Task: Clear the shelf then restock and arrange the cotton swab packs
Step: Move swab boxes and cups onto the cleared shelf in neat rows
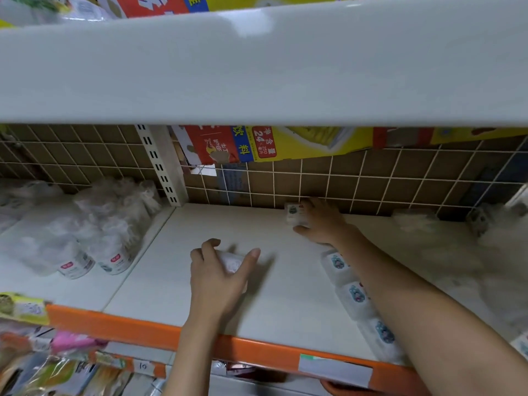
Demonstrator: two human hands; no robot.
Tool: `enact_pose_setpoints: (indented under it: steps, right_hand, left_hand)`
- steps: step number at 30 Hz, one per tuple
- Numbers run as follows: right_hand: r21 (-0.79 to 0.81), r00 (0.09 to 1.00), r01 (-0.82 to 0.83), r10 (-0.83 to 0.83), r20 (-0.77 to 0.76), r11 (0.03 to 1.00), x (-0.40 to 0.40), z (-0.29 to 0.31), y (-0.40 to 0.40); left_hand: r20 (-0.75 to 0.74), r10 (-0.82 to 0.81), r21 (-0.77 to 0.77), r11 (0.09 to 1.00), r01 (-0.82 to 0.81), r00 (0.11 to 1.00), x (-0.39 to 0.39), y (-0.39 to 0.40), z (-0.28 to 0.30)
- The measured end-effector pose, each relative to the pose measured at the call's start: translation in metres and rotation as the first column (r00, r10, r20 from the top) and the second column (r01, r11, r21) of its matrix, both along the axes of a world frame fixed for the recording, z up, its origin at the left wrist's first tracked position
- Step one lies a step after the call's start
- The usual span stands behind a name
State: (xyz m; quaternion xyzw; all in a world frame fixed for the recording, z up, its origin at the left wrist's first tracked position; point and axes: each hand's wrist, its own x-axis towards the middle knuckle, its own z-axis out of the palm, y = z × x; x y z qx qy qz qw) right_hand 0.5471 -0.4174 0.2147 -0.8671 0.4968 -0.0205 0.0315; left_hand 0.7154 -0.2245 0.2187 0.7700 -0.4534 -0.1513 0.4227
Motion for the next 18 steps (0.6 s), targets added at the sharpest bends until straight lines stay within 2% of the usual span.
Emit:
enact_pose_setpoints:
  steps: [5,7,10,14,18]
  right_hand:
    - [0.028,0.996,0.076,-0.075,-0.049,0.997,0.003,0.0,0.006]
    - [0.057,0.993,0.114,-0.113,-0.025,0.992,0.004,0.0,0.012]
    - [0.085,0.97,0.168,-0.18,0.163,0.982,0.007,0.005,0.027]
    - [-0.014,0.862,0.254,-0.22,0.456,0.967,0.013,0.016,0.059]
    - [-0.018,0.757,0.359,-0.28,0.59,0.933,0.029,0.023,0.11]
  left_hand:
    - [-0.095,-0.138,0.002,0.99,0.139,0.986,0.014,0.003,0.002]
    - [-0.077,-0.213,0.017,0.976,0.215,0.974,0.023,0.002,-0.001]
    - [-0.049,-0.305,0.01,0.952,0.305,0.951,0.038,-0.002,-0.006]
    - [0.004,-0.401,0.021,0.916,0.401,0.916,0.055,-0.005,-0.006]
    - [-0.036,-0.421,-0.011,0.907,0.421,0.907,0.07,-0.002,0.001]
